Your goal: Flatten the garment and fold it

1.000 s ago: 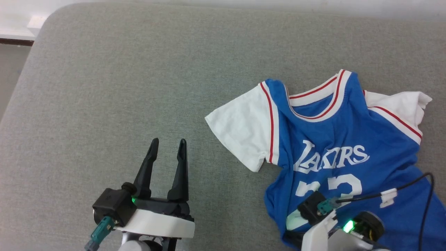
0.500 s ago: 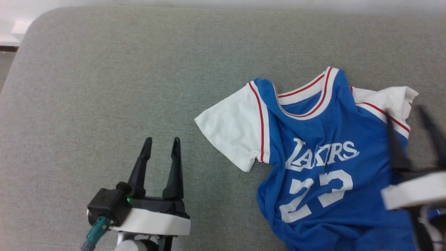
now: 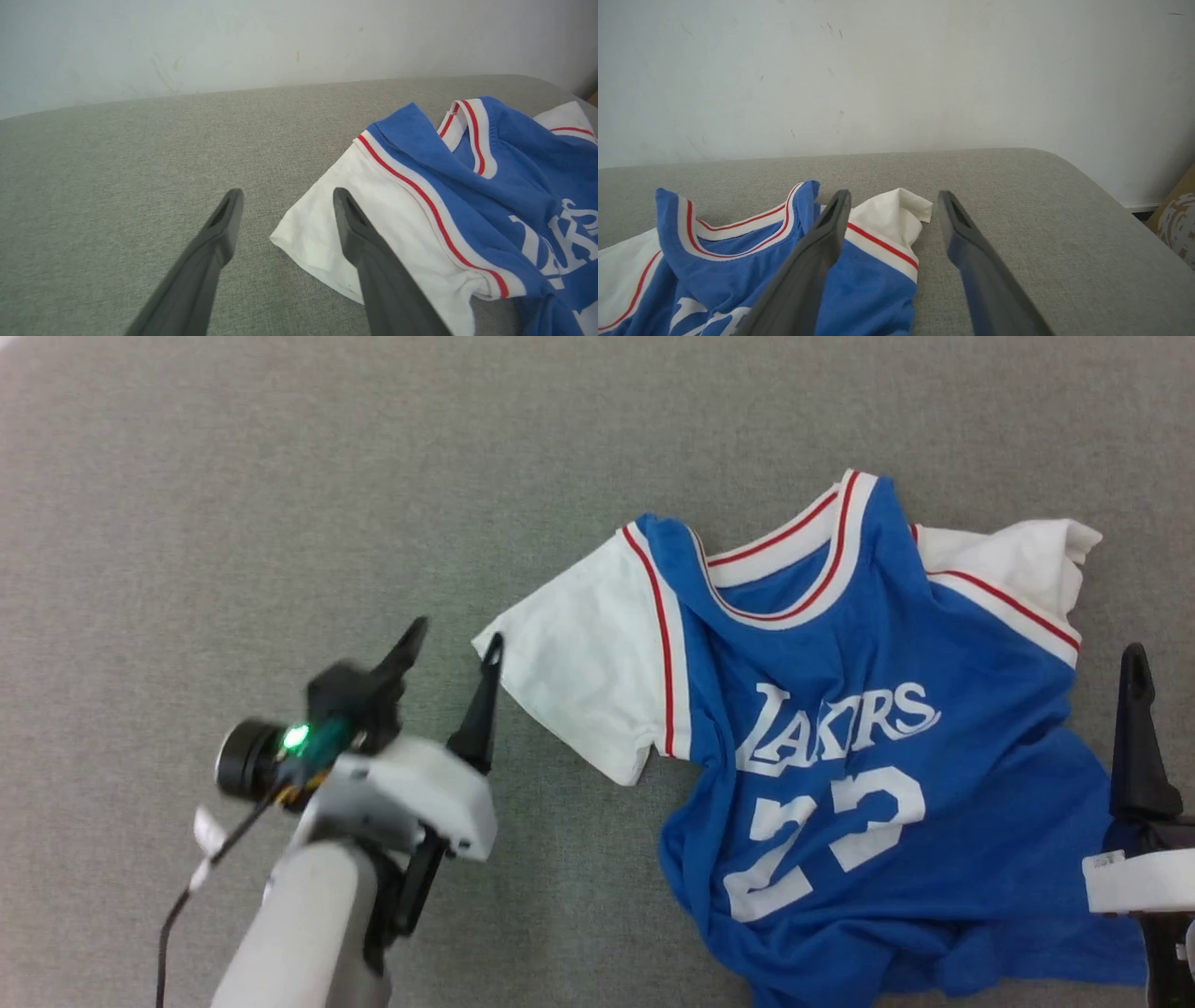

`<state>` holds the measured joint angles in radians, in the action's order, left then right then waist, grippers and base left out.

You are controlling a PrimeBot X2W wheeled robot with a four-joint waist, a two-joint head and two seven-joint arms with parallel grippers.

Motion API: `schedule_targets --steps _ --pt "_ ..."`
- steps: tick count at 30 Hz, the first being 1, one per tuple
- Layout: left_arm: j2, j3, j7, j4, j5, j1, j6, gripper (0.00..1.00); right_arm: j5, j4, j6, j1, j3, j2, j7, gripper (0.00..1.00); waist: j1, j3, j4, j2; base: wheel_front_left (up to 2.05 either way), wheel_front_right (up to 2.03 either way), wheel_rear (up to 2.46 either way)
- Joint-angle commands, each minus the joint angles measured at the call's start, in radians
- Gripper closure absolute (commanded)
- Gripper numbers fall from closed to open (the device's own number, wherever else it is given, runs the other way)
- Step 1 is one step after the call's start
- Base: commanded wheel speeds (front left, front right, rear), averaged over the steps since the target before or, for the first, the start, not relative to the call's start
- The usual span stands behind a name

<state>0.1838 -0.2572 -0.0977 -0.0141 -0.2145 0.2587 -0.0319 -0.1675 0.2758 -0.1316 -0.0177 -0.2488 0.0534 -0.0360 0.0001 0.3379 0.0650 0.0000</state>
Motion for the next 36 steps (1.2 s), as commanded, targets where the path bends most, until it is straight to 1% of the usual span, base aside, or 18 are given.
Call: schedule_targets --steps 1,4,6,10,12,14,16,17,21,22,23,26,29,33,36 --pt "0.004 -0.015 -0.052 0.026 0.003 0.047 0.019 0.0 -0.001 -0.001 0.001 0.016 0.006 -0.003 0.003 0.0 -0.0001 0.017 -0.007 0.0 0.0 0.0 0.0" --pt "0.015 -0.042 -0.168 0.085 -0.001 0.116 0.05 0.0 -0.002 -0.006 0.001 0.017 0.015 -0.003 0.017 0.0 -0.0001 0.025 -0.008 0.0 0.0 0.0 0.0" --pt "0.025 -0.053 -0.239 0.122 -0.003 0.152 0.063 0.0 -0.008 -0.008 0.001 0.016 0.019 -0.003 0.025 0.0 -0.0001 0.031 -0.009 0.0 0.0 0.0 0.0" --pt "0.046 -0.065 -0.347 0.182 0.01 0.202 0.062 0.0 -0.011 -0.006 0.001 0.014 0.025 -0.003 0.039 0.0 -0.0001 0.048 -0.016 0.0 0.0 0.0 0.0" --pt "0.049 -0.071 -0.39 0.211 0.008 0.219 0.065 0.0 -0.012 -0.003 0.001 0.014 0.027 -0.003 0.046 0.0 -0.0001 0.058 -0.018 0.0 0.0 0.0 0.0" --pt "0.046 -0.081 -0.427 0.239 -0.005 0.23 0.08 0.0 -0.016 -0.007 0.001 0.011 0.03 -0.003 0.059 0.0 -0.0001 0.065 -0.02 0.0 0.0 0.0 0.0" --pt "0.036 -0.092 -0.452 0.262 -0.024 0.238 0.094 0.0 -0.016 -0.005 0.001 0.01 0.031 -0.003 0.065 0.0 -0.0001 0.073 -0.022 0.0 0.0 0.0 0.0" --pt "0.036 -0.092 -0.452 0.262 -0.024 0.238 0.094 0.0 -0.016 -0.005 0.001 0.01 0.031 -0.003 0.065 0.0 -0.0001 0.073 -0.022 0.0 0.0 0.0 0.0" --pt "0.004 -0.117 -0.503 0.305 -0.076 0.245 0.12 0.0 -0.016 -0.001 0.001 0.011 0.027 -0.003 0.077 0.0 -0.0001 0.087 -0.021 0.0 0.0 0.0 0.0" --pt "-0.005 -0.125 -0.525 0.315 -0.093 0.244 0.127 0.56 -0.015 -0.002 0.001 0.012 0.026 -0.003 0.08 0.0 -0.0001 0.089 -0.019 0.0 0.0 0.0 0.0" --pt "-0.01 -0.139 -0.546 0.321 -0.106 0.244 0.134 1.0 -0.015 -0.002 0.001 0.014 0.024 -0.003 0.081 0.0 -0.0001 0.091 -0.017 0.0 0.0 0.0 0.0" --pt "-0.017 -0.163 -0.568 0.315 -0.136 0.249 0.146 1.0 -0.013 -0.004 0.001 0.021 0.021 -0.003 0.087 0.0 -0.0001 0.095 -0.01 0.0 0.0 0.0 0.0" --pt "-0.014 -0.173 -0.538 0.296 -0.141 0.257 0.15 1.0 -0.013 -0.009 0.001 0.027 0.021 -0.003 0.089 0.0 -0.0001 0.092 0.001 0.0 0.0 0.0 0.0" --pt "-0.011 -0.158 -0.435 0.268 -0.123 0.263 0.136 1.0 -0.017 -0.02 0.001 0.028 0.021 -0.003 0.086 0.0 -0.0001 0.075 0.016 0.0 0.0 0.0 0.0" --pt "-0.029 -0.127 -0.329 0.241 -0.128 0.249 0.108 1.0 -0.02 -0.032 0.001 0.026 0.022 -0.003 0.082 0.0 -0.0001 0.055 0.027 0.0 0.0 0.0 0.0"
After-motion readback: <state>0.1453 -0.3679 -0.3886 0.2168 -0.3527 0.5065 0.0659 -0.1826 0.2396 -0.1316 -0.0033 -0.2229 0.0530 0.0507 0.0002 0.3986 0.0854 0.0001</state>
